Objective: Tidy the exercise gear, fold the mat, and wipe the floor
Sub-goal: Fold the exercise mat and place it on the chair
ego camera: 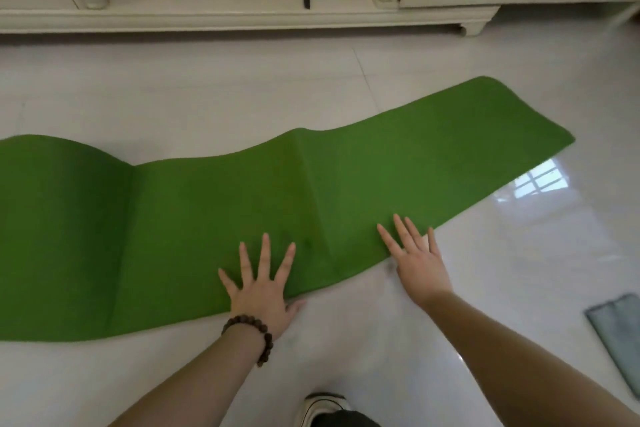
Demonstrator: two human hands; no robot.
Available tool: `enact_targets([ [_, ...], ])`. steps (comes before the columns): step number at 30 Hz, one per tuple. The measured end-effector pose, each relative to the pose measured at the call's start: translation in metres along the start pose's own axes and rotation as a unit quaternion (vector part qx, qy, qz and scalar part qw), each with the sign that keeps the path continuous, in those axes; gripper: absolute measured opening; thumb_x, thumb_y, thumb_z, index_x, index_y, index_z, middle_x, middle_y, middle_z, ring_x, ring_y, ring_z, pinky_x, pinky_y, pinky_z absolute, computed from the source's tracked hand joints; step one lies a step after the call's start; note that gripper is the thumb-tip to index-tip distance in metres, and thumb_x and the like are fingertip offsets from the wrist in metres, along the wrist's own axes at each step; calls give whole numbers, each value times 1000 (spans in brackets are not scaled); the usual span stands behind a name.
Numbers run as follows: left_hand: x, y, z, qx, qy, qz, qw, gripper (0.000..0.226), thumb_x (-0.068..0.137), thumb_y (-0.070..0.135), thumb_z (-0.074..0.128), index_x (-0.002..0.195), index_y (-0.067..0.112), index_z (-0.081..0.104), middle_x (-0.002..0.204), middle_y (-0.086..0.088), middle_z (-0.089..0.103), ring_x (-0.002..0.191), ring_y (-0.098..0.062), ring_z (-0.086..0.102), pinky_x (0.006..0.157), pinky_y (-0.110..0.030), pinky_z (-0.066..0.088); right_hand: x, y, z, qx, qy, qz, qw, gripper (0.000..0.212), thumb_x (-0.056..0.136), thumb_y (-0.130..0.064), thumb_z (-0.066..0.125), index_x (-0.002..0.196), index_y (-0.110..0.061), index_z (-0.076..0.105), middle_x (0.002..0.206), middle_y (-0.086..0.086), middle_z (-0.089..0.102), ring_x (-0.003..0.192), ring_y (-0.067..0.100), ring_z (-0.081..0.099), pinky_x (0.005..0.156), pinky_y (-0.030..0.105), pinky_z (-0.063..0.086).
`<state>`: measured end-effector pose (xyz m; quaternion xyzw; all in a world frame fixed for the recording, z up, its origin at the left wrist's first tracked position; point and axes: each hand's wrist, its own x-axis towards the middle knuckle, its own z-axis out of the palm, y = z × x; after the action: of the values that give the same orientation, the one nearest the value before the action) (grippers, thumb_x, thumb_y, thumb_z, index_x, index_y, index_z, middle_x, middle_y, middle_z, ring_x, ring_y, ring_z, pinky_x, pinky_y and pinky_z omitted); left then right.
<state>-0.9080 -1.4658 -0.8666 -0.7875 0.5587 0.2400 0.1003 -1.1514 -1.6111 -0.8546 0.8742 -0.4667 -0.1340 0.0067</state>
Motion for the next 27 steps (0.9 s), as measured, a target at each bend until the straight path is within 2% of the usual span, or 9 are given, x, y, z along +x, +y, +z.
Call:
enact_targets([
  [2,13,14,-2,-9,-45,-17,999,91,81,81,33,137,51,-32,148,0,-44,139,-44,-30,101,-80,2,9,31,-6,-25,-47,16,998,91,85,4,39,143,-33,-21,157,4,-13,147,24,-6,117,50,3],
  [5,21,17,1,-11,-75,-34,997,90,80,82,34,141,52,-24,152,3,-39,139,-44,-30,101,-81,5,28,49,-10,-51,-97,-3,994,90,87,7,33,139,-32,-28,156,3,-20,145,24,-15,117,50,-1],
  [11,23,14,-7,-10,-92,-32,995,88,77,85,32,142,55,-19,154,7,-35,142,-40,-26,104,-78,10,47,53,0,-89,-149,-51,983,80,92,5,34,148,-22,-16,158,12,-8,146,32,-1,118,49,11],
  [15,21,13,-8,-5,-95,-30,995,88,76,85,33,143,56,-17,154,8,-34,143,-40,-24,105,-77,12,38,56,-9,-104,-134,-51,984,74,92,2,37,151,-16,-4,158,15,5,145,33,10,118,48,13],
  [23,22,9,-9,-13,-104,-22,994,91,73,87,36,142,58,-15,155,9,-32,143,-39,-22,105,-77,12,-19,44,-4,-43,-114,31,992,63,95,0,29,151,-12,5,157,18,15,144,33,19,118,44,12],
  [27,18,8,-11,-1,-101,-5,995,92,77,83,41,144,55,-16,155,8,-32,143,-39,-22,106,-76,12,-37,32,12,-20,-134,67,988,66,94,1,27,151,-14,-4,158,15,7,146,31,11,119,44,7],
])
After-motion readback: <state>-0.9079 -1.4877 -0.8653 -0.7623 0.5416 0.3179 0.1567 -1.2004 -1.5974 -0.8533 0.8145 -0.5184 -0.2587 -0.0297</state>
